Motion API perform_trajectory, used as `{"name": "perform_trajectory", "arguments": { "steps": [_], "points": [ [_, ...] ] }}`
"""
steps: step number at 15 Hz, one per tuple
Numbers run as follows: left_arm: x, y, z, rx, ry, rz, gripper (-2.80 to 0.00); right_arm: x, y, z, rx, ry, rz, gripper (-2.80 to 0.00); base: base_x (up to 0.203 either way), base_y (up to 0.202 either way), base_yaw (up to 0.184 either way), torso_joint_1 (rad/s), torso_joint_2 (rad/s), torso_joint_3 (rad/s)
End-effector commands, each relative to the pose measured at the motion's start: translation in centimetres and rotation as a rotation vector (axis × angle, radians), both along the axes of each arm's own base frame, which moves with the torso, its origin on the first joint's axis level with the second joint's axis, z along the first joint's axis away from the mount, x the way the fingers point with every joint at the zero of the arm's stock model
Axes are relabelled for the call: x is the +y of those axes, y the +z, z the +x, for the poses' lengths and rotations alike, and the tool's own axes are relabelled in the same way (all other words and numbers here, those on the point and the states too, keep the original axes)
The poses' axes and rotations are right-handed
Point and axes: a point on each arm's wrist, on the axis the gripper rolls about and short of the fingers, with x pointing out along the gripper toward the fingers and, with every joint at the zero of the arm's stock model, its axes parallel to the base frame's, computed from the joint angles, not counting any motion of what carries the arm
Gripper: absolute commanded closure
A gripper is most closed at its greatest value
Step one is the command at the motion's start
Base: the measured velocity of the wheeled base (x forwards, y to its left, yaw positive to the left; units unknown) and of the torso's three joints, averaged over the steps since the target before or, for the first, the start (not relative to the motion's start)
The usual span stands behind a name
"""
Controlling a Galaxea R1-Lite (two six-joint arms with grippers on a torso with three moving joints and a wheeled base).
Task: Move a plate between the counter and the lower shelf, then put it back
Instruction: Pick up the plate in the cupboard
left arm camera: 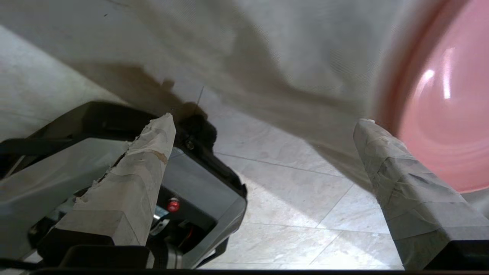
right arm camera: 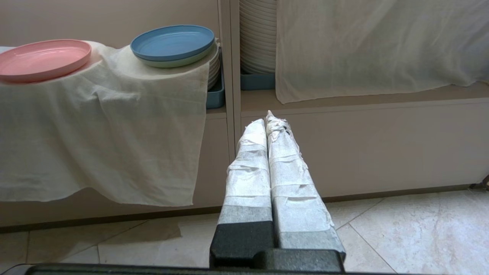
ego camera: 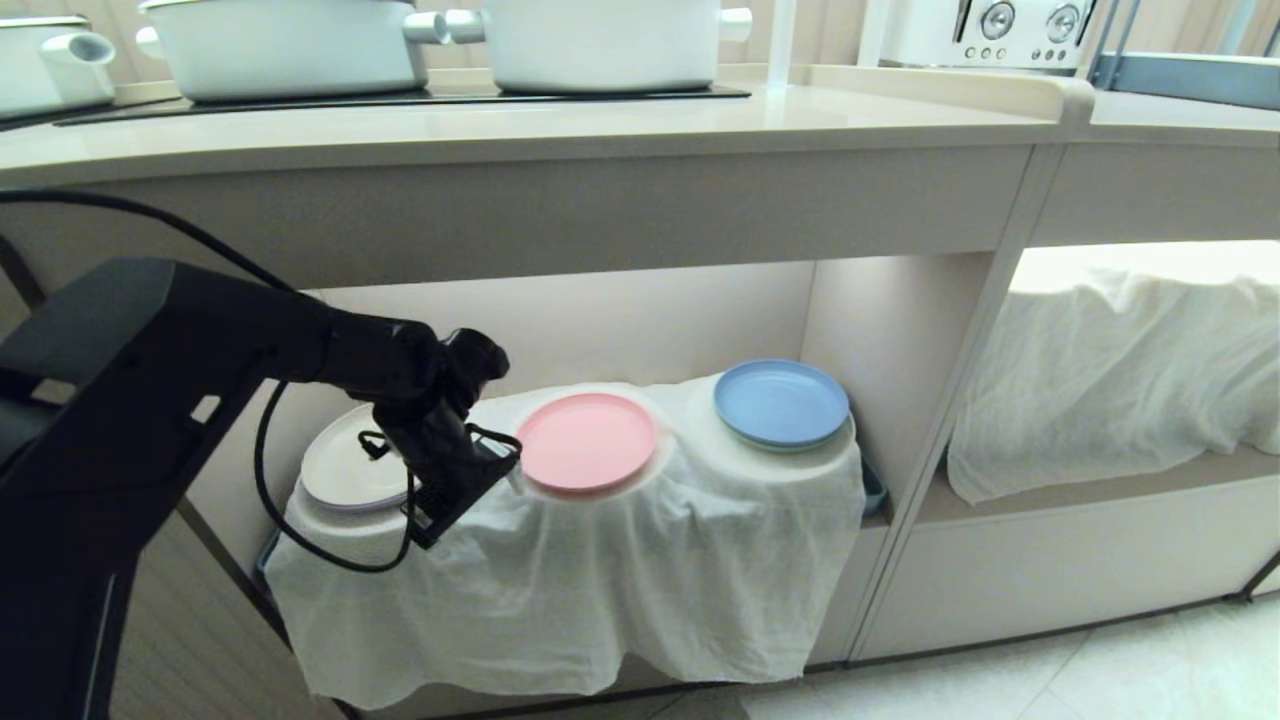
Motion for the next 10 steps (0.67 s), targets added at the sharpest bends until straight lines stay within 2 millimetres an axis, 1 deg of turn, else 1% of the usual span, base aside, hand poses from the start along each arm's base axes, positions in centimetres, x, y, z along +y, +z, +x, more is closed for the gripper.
{"name": "perform_trajectory", "arguments": {
  "steps": [1,6,10],
  "points": [
    [0.3,0.6,-1.2,0.012,0.014,-0.002,-2.80,0.0,0.0,0.0,0.001,0.001,0.000,0.00,0.000,0.000,0.000,0.000,0.00,0.000],
    [0.4,0.8,-3.2,0.015,0.011,0.000,-2.80,0.0,0.0,0.0,0.000,0.001,0.000,0.00,0.000,0.000,0.000,0.000,0.00,0.000],
    [0.5,1.1,-5.8,0.020,-0.006,0.004,-2.80,0.0,0.0,0.0,0.001,0.001,0.000,0.00,0.000,0.000,0.000,0.000,0.00,0.000]
  ]
}}
